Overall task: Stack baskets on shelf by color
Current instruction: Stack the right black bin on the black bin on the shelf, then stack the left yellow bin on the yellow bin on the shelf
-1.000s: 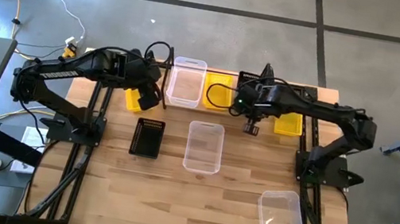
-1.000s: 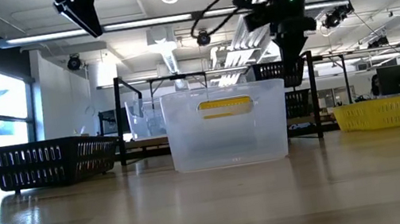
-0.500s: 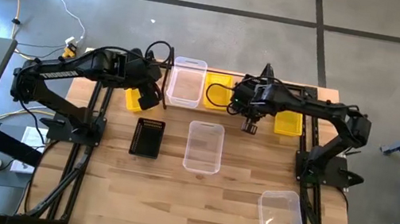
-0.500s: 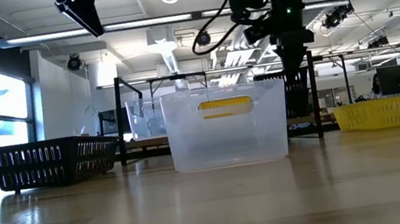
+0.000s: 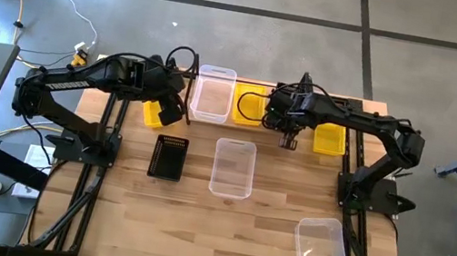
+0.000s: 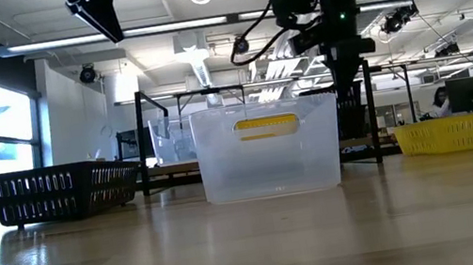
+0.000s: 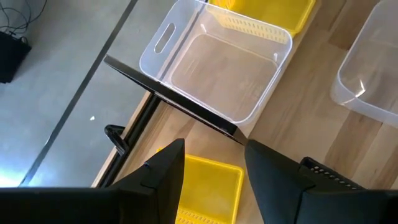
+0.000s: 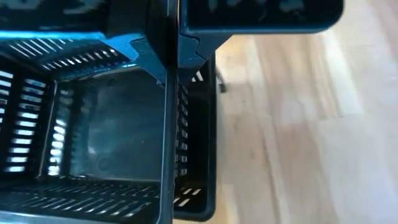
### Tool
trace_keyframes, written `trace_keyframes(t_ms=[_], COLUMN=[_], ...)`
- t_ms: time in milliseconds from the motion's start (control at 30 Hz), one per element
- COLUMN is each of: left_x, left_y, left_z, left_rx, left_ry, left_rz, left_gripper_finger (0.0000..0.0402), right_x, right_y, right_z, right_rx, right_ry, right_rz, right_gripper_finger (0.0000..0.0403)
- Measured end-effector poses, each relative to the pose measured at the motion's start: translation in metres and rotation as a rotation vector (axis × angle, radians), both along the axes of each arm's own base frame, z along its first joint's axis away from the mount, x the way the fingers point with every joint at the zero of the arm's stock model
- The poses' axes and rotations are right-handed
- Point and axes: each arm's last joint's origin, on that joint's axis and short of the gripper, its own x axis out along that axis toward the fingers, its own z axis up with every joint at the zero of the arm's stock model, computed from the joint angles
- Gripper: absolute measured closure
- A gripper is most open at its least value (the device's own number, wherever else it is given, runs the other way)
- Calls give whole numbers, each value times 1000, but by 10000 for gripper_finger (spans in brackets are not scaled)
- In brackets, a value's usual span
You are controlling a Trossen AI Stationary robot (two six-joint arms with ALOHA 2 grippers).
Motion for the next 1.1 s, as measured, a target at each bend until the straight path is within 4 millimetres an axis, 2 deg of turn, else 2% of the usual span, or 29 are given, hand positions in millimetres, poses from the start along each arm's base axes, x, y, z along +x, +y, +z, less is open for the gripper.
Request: trace_keyframes(t_ms=[133,433,767,1000,1100], left_x=[0,0,0,-1,-3], left_y=[0,0,0,-2,-3], left_z=[0,0,0,-1,-3], left_rx=[7,14,12,-49,-89], left_ry=[-2,1,1,-2,-8], left_rz=[3,7,6,-22,27], left_gripper_finger=[243,243,243,243,243], right_x=[2,1,6,1,3], right_y=[-1,-1,5,9,16], right_z=[1,1,24,25,24], right_rx=[-38,-36,-32,15,66], right_ry=[13,13,-28,-26,-62], right_rz=[64,56,16,-105,-174], right_gripper_finger=[393,328,325,325,325])
